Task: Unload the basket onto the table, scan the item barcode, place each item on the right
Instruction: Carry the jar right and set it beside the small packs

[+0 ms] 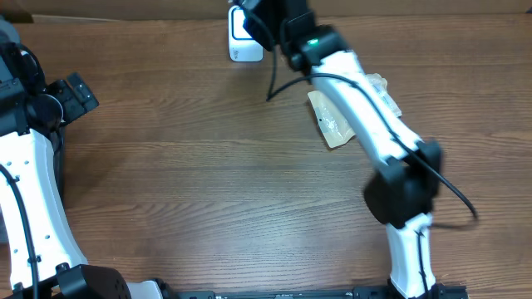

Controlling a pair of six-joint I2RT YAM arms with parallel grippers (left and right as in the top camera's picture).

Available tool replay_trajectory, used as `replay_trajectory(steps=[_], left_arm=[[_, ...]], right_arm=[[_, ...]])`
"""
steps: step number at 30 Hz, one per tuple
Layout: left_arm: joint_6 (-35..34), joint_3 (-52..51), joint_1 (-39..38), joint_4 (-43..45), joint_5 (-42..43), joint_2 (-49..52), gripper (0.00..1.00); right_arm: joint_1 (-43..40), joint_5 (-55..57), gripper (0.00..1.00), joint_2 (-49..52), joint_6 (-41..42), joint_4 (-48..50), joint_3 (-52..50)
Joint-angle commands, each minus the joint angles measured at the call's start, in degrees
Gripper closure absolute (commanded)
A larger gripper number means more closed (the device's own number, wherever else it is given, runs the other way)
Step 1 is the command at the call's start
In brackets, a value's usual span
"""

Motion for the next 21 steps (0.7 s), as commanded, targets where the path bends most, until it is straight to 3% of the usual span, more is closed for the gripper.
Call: replay_trajectory(steps=[1,5,6,9,16,21], left_arm=[[1.0,0.7,0.0,0.1,-0.1,0.3,0.00],[1.0,0.7,0.0,0.1,-0.1,0.3,0.00],[1.0,0.7,0.0,0.1,-0.1,0.3,0.00],[1.0,0.7,0.0,0.1,-0.1,0.3,0.00],[1.0,0.7,0.0,0.1,-0.1,0.3,0.00],[1.0,0.7,0.0,0.1,-0.1,0.3,0.00]], right_arm=[[-1.1,-13.6,0.70,-8.8,13.7,-16.8,1.1],[-1.5,-14.4,0.70,-8.9,16.0,-37.1,1.1],[-1.5,-14.6,0.75,-8.2,16.0,-42.4,1.0],[-1.6,-14.6,0.75,-5.8,16.0,-51.8,-2.8],[-5.9,-14.4,0.76,-5.3,16.0,-42.4,-24.5],[-13.0,-16.5,0.75,-5.3,15.9,-39.9,-28.8]])
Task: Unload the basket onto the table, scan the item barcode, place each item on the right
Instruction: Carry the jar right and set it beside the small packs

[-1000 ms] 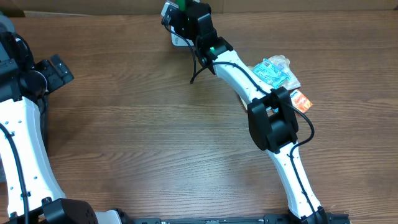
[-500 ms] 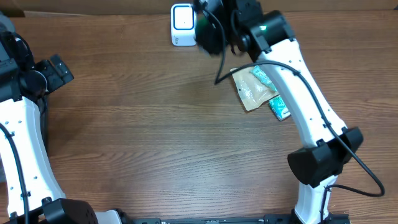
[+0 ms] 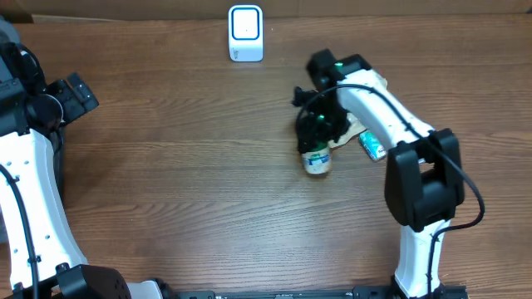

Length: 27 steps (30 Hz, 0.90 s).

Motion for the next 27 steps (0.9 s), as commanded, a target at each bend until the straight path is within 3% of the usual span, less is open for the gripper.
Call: replay_trajectory(steps=[1,3,4,6,8,13,19,27], left_arm=[[1.0,0.7,0.0,0.1,-0.1,0.3,0.00],[1.0,0.7,0.0,0.0,-0.1,0.3,0.00],[1.0,0.7,0.0,0.1,-0.1,0.3,0.00],[1.0,0.7,0.0,0.0,-0.1,0.3,0.00],[1.0,0.7,0.0,0.1,-0.1,0.3,0.00],[1.0,0.7,0.0,0.1,-0.1,0.3,0.00],[1.0,0.7,0.0,0.1,-0.1,0.3,0.00],[1.0,0.7,0.0,0.1,-0.1,0.3,0.00]], right_arm=[[-5.4,-0.9,0.75,-0.9,0.2,0.9,-0.4],[-8.0,-0.9,0.75,-0.9,0.2,0.9,-0.1],[-9.4,-0.9,0.69,-1.0,0.2,0.8,-0.1],[-11.5,-0.9,0.47,-1.0,0.2,0.6,-0.1],[-13.3,-1.2,0.00,-1.3,0.2,0.6,-0.1],[-14.1,-3.1,0.00,-4.8,-0.5,-1.2,4.0],[-14.1,-3.0,0.00,-15.9,0.3,-2.4,10.5],[-14.1,-6.1,0.00,-31.0,3.0,-2.0,11.2]])
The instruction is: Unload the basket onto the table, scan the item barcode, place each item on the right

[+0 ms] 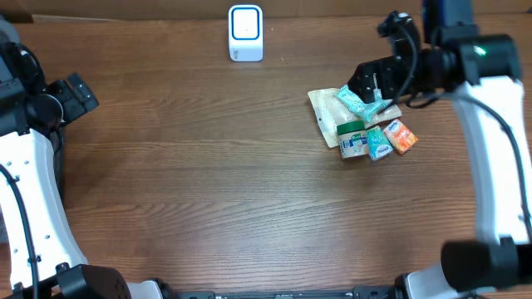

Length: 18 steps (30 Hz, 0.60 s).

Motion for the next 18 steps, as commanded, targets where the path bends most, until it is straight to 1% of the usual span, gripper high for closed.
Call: replay_trajectory(steps=[1,6,8,10,12,18], left_arm=[[1.0,0.7,0.0,0.0,-0.2,0.3,0.00],[1.0,0.7,0.0,0.0,-0.1,0.3,0.00],[1.0,0.7,0.0,0.0,-0.1,0.3,0.00],[1.0,0.7,0.0,0.0,-0.1,0.3,0.00],[1.0,0.7,0.0,0.0,-0.1,0.3,0.00],[1.0,0.7,0.0,0.0,-0.1,0.3,0.00]], right_arm=[[0.3,-4.1,0.00,-5.7,1.4,-0.1,0.9],[0.3,-10.4,0.00,-15.5,1.4,-0.6,1.0],[0.3,-10.5,0.00,-17.8,1.4,-4.4,0.9],[0.3,-9.6,0.00,-20.2,1.2,-9.6,0.9],[0.1,-7.3,0.00,-22.0,1.2,-12.3,1.0],[0.1,-2.3,0.00,-29.1,1.2,-14.0,1.0]])
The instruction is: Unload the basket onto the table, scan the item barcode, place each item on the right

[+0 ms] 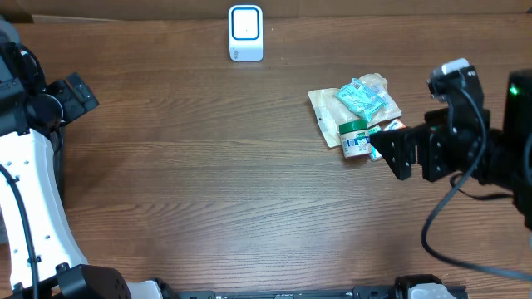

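The white barcode scanner (pixel 245 33) stands at the table's far edge. A pile of items lies at the right: a clear bag (pixel 326 116), a teal packet (pixel 362 98) and a green-capped jar (pixel 353 139) on its side. My right gripper (pixel 384 151) hovers just right of the jar, pointing left. It looks open and holds nothing, and it covers most of the small packets (pixel 389 126) behind it. My left gripper (pixel 76 93) rests at the far left, away from everything; its jaws cannot be made out.
The wooden table (pixel 208 183) runs between the two arms. The left arm's white links (pixel 29 183) stand along the left edge. A black cable (pixel 436 220) loops under the right arm.
My right arm has moved from above the far side of the pile to its near right side, now covering the small teal and orange packets. The jar and the other items have not moved.
At first my right gripper was up at the scanner. Then it was over the table left of the pile, shut on the green-capped jar. After that the jar lay in the pile with the gripper free above it, and now the gripper is beside the jar.
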Controlling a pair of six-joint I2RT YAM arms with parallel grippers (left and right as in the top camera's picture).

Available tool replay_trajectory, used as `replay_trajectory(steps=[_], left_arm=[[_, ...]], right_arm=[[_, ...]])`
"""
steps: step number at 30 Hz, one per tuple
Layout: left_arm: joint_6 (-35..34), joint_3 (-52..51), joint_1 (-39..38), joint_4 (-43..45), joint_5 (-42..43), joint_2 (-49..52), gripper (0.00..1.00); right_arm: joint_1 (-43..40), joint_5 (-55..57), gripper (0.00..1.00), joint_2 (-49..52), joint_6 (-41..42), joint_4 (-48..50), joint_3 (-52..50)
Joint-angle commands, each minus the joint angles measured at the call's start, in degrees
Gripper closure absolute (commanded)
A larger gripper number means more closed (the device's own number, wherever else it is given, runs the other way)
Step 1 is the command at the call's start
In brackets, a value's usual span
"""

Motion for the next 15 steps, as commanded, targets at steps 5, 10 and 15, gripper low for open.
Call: replay_trajectory(steps=[5,10,15], left_arm=[[0.9,0.7,0.0,0.0,-0.2,0.3,0.00],[0.9,0.7,0.0,0.0,-0.2,0.3,0.00],[0.9,0.7,0.0,0.0,-0.2,0.3,0.00]], right_arm=[[-0.4,8.8,0.00,-9.5,0.1,6.0,-0.5],[-3.4,9.4,0.00,-20.8,0.1,24.6,-17.7],[-5.2,7.2,0.00,-32.3,0.1,52.0,-43.5]])
